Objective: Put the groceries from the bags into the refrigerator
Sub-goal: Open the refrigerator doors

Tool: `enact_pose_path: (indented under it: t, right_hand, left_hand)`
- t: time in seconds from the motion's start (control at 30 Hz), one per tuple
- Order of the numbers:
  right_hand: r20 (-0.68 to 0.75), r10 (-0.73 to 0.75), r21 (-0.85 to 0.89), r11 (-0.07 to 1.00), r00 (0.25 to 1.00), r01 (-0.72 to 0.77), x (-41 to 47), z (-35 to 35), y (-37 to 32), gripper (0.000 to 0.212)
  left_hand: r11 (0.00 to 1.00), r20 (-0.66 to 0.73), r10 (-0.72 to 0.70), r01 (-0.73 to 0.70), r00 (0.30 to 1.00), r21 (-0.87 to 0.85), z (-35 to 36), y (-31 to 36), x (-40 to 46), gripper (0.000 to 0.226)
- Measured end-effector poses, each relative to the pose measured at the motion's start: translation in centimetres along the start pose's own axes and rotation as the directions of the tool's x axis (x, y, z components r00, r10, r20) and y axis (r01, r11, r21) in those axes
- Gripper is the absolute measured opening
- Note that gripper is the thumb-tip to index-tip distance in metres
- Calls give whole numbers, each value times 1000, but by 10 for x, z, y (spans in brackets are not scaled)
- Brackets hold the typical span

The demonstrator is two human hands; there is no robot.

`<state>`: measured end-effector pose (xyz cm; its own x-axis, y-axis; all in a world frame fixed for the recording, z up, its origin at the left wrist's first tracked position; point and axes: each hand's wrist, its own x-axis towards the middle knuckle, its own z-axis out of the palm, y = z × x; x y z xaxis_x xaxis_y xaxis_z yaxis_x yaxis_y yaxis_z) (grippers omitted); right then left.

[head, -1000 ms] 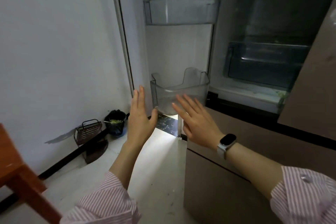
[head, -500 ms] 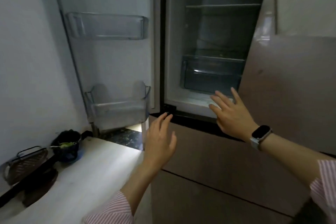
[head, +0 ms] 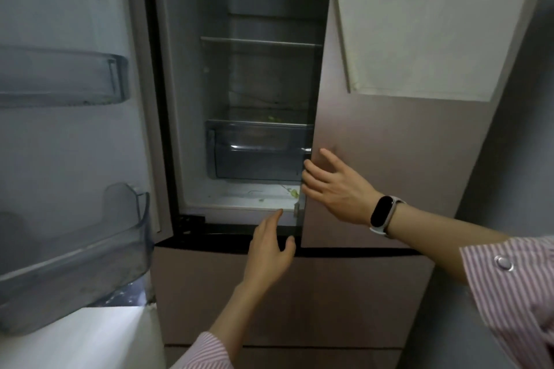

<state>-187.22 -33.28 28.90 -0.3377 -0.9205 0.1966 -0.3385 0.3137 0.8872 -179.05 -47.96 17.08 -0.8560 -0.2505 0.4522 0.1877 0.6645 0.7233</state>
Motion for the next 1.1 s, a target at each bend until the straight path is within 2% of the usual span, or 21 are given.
enact_pose_path:
  t: [0.1, 0.3, 0.4, 0.47, 0.63, 0.73, 0.8, 0.9, 1.03, 1.1]
  right_hand:
    - [-27, 28, 12, 1000, 999, -28, -9, -8, -6, 47]
    - [-267, 88, 78, 994, 960, -70, -68, -14, -20, 35]
    - [-363, 183, 154, 979, 914, -135, -113, -20, -32, 32]
    - [-363, 251, 189, 963, 897, -193, -143, -25, -39, 36]
    - [-263, 453, 295, 878, 852, -376, -214, -48, -49, 39]
    - [-153, 533, 305, 826, 832, -473, -258, -61, -50, 49]
    - [-37, 597, 334, 763, 801, -553, -289, -65, -49, 53]
    - [173, 689, 397, 605, 704, -690, -327, -68, -50, 56]
    - [380, 746, 502, 330, 547, -799, -350, -69, -44, 57]
    - [468, 745, 502, 220, 477, -836, -357, -66, -38, 58]
  left_hand:
    - [997, 51, 43, -40, 998, -63, 10, 4, -1, 64]
    - [961, 161, 277, -276, 947, -24, 15, 11, -17, 71]
    - [923, 132, 385, -381, 913, -56, 21, 21, -33, 70]
    - [885, 111, 465, -456, 878, -94, 27, 34, -45, 70]
    - [761, 101, 648, -647, 755, -50, 51, 74, -73, 70]
    - [706, 161, 698, -708, 698, 9, 71, 97, -83, 71]
    - [638, 220, 732, -762, 644, 108, 87, 114, -91, 72]
    - [499, 250, 800, -836, 546, 227, 107, 143, -103, 68]
    - [433, 219, 813, -811, 540, 394, 130, 171, -89, 74]
    - [321, 296, 831, -841, 471, 436, 141, 183, -75, 86]
